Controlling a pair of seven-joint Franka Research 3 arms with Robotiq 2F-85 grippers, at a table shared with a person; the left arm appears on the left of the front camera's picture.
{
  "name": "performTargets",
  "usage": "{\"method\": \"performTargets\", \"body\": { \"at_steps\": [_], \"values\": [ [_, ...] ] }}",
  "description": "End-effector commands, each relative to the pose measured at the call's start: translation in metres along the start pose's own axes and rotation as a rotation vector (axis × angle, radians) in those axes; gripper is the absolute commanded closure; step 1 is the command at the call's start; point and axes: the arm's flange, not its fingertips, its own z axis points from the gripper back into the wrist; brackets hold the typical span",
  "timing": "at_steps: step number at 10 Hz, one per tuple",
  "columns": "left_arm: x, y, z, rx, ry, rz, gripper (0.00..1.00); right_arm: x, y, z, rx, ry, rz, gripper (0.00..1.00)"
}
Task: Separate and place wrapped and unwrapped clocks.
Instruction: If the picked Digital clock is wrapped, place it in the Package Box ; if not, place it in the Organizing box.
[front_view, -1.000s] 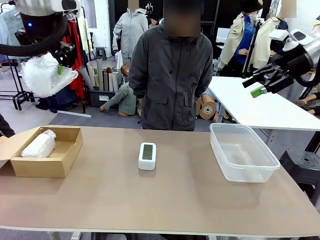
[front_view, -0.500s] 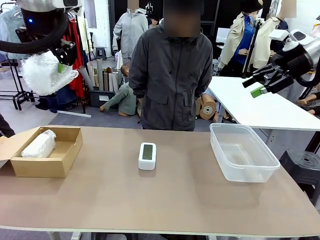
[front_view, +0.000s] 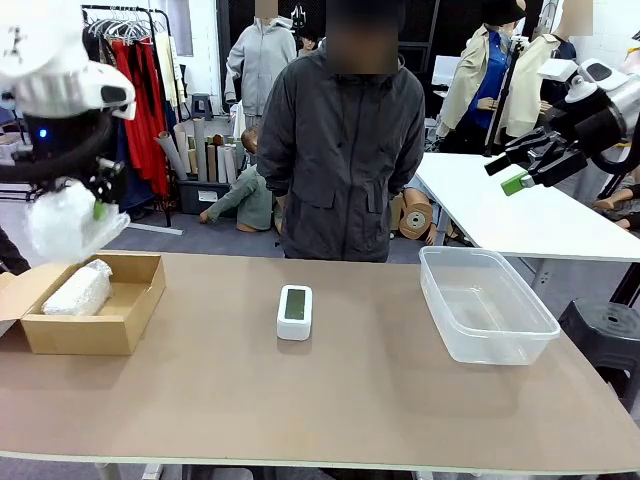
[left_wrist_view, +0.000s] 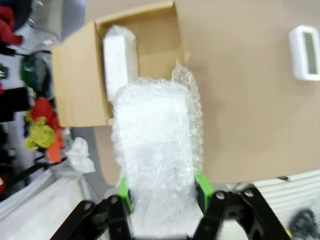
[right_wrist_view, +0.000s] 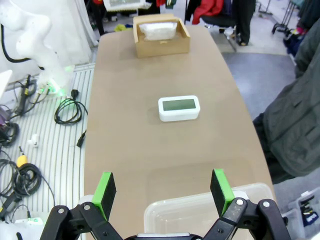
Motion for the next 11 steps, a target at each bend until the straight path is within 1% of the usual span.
{"method": "performTargets", "body": {
  "at_steps": [1,2,4,5,6,7,9,10,11],
  "values": [
    [-0.009,0.019,-0.044,-0.032,-0.063,-0.022,1.00,0.002,0.000,0.000,0.002,-0.004,0.005,0.00],
    [-0.002,0.025,-0.065,-0.038,-0.091,-0.014,1.00,0.002,0.000,0.000,0.002,-0.004,0.005,0.00],
    [0.026,0.023,-0.101,-0.051,-0.143,-0.066,1.00,0.002,0.000,0.000,0.002,-0.004,0.005,0.00],
    [0.042,0.021,-0.113,-0.064,-0.150,-0.063,1.00,0.002,0.000,0.000,0.002,-0.004,0.005,0.00],
    [0.054,0.022,-0.123,-0.101,-0.121,-0.042,1.00,0.002,0.000,0.000,0.002,-0.004,0.005,0.00],
    [0.021,0.020,-0.108,-0.039,-0.129,-0.042,1.00,0.002,0.000,0.000,0.002,-0.004,0.005,0.00],
    [0.021,0.020,-0.108,-0.039,-0.129,-0.042,1.00,0.002,0.000,0.000,0.002,-0.004,0.005,0.00],
    [0.036,0.016,-0.124,-0.054,-0.122,-0.044,1.00,0.002,0.000,0.000,0.002,-0.004,0.005,0.00],
    [0.032,0.013,-0.103,-0.103,-0.112,-0.139,1.00,0.002,0.000,0.000,0.002,-0.004,0.005,0.00]
  ]
}}
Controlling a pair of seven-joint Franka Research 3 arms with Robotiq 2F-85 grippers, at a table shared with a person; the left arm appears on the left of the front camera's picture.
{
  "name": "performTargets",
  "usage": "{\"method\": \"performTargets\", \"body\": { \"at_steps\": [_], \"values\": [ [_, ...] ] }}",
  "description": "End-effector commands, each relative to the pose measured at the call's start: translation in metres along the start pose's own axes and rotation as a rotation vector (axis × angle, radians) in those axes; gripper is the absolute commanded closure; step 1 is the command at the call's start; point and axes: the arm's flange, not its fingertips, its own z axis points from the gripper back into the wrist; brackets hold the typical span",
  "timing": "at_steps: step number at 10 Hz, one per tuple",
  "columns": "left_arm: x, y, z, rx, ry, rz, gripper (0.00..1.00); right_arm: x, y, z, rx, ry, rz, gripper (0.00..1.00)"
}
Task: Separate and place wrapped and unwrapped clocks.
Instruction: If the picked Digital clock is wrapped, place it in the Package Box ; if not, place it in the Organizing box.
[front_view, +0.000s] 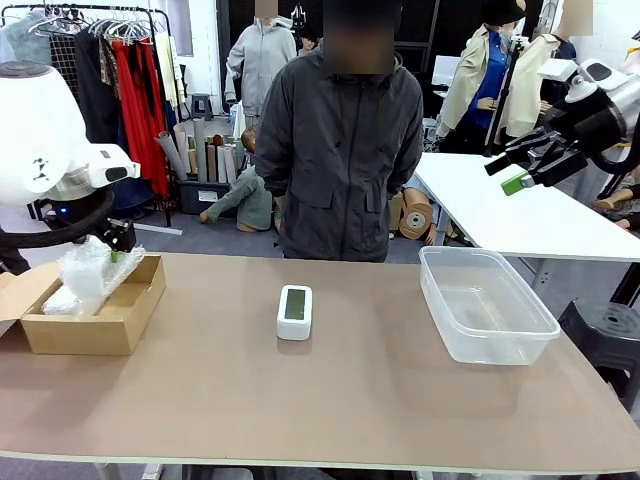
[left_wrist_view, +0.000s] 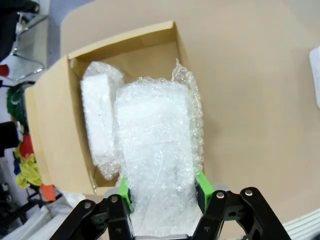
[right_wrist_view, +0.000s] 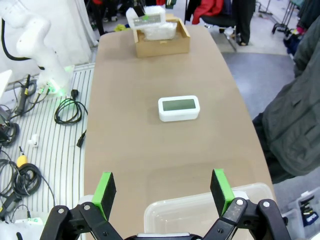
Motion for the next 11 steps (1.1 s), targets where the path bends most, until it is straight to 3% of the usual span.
{"method": "performTargets", "body": {
  "at_steps": [1,4,11],
  "values": [
    [0.007,-0.003,0.008,-0.008,-0.061,-0.060,1.00,0.002,0.000,0.000,0.002,-0.004,0.005,0.00],
    [0.020,0.004,-0.024,-0.034,-0.052,-0.022,1.00,0.002,0.000,0.000,0.002,-0.004,0.005,0.00],
    [0.007,0.026,-0.084,-0.066,-0.034,0.038,1.00,0.002,0.000,0.000,0.002,-0.004,0.005,0.00]
  ]
}}
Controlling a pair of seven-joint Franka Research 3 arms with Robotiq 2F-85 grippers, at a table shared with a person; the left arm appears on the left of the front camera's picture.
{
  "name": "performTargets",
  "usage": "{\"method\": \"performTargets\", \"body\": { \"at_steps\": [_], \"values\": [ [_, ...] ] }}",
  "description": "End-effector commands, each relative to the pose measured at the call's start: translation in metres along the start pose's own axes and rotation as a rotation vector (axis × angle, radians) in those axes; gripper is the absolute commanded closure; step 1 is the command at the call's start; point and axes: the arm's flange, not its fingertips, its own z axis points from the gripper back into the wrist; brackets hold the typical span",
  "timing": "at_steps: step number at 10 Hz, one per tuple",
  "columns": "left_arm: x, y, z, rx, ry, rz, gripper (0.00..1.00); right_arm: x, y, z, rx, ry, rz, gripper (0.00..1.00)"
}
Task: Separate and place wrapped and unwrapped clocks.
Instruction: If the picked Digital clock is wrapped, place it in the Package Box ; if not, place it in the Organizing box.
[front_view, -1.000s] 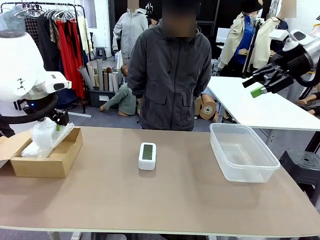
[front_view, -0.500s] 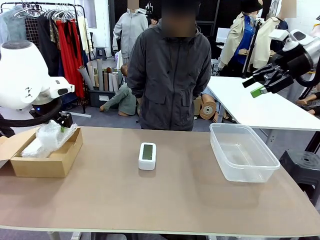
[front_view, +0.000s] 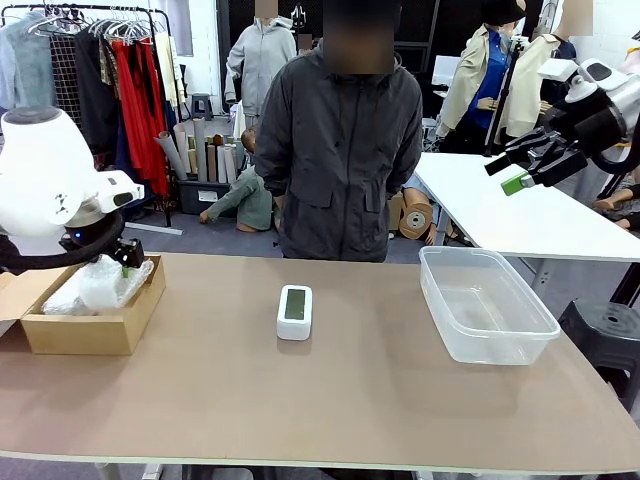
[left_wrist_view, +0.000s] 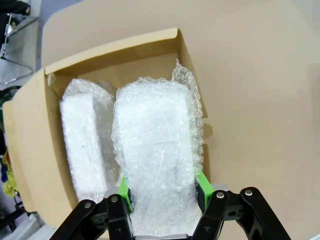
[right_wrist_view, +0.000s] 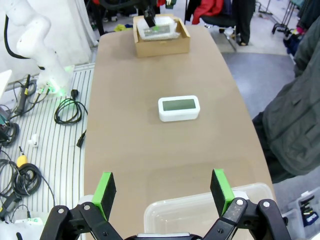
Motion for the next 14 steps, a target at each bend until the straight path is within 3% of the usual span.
{"method": "performTargets", "body": {
  "at_steps": [1,5,10,14],
  "values": [
    [-0.005,0.015,-0.016,-0.031,-0.017,-0.001,1.00,0.001,0.000,0.000,0.002,-0.004,0.005,0.00],
    [-0.021,0.014,-0.046,-0.068,0.006,-0.008,0.97,0.001,0.000,0.000,0.002,-0.004,0.005,0.00],
    [-0.025,0.014,-0.058,-0.066,0.038,-0.012,0.03,0.001,0.000,0.000,0.002,-0.004,0.005,0.00],
    [-0.017,0.002,-0.044,-0.051,0.035,-0.021,0.00,0.001,0.000,0.000,0.002,-0.004,0.005,0.00]
  ]
}}
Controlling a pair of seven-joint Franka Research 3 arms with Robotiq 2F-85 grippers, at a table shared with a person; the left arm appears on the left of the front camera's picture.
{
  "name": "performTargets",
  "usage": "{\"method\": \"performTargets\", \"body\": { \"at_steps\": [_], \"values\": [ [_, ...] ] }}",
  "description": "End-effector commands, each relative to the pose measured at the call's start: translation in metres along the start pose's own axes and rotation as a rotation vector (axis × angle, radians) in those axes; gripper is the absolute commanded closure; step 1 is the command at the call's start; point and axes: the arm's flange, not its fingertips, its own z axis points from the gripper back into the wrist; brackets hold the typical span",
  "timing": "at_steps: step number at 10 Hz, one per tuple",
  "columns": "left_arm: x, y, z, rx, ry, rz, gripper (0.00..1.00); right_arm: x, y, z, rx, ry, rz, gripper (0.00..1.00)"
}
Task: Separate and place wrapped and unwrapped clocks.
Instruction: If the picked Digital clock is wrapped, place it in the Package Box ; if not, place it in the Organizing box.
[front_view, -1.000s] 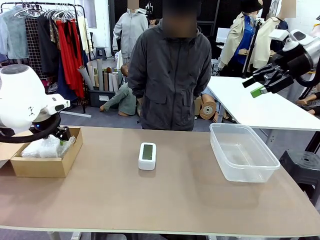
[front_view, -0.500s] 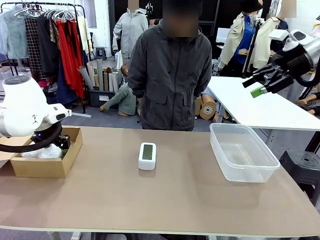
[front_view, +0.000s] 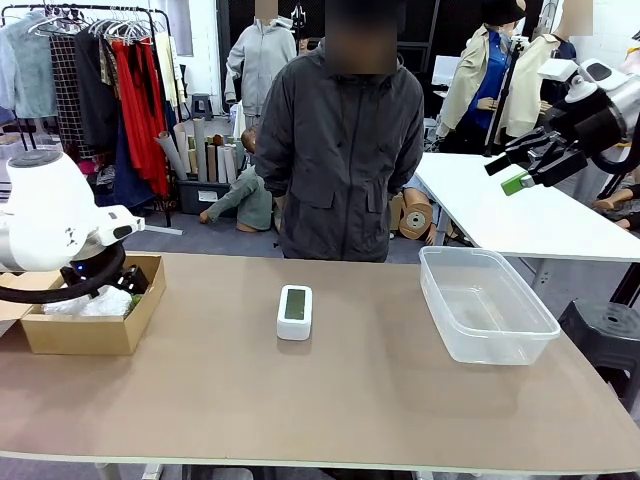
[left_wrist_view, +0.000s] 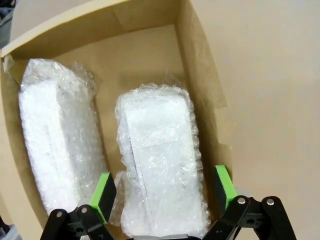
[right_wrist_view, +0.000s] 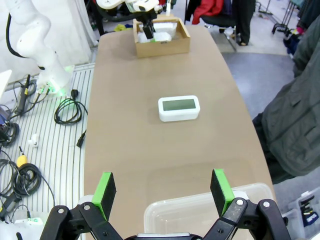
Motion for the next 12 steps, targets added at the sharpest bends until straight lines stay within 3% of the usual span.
{"method": "performTargets", "body": {
  "at_steps": [1,3,6,12],
  "values": [
    [0.008,-0.007,0.019,0.004,-0.004,-0.005,0.00,0.002,0.000,0.000,0.002,-0.004,0.005,0.00],
    [0.018,-0.016,0.038,0.002,-0.035,-0.011,0.00,0.002,0.000,0.000,0.002,-0.004,0.005,0.00],
    [0.027,-0.028,0.054,-0.028,0.009,-0.011,0.00,0.002,0.000,0.000,0.002,-0.004,0.005,0.00],
    [0.024,-0.023,0.047,-0.014,-0.027,-0.024,0.00,0.002,0.000,0.000,0.002,-0.004,0.005,0.00]
  ]
}}
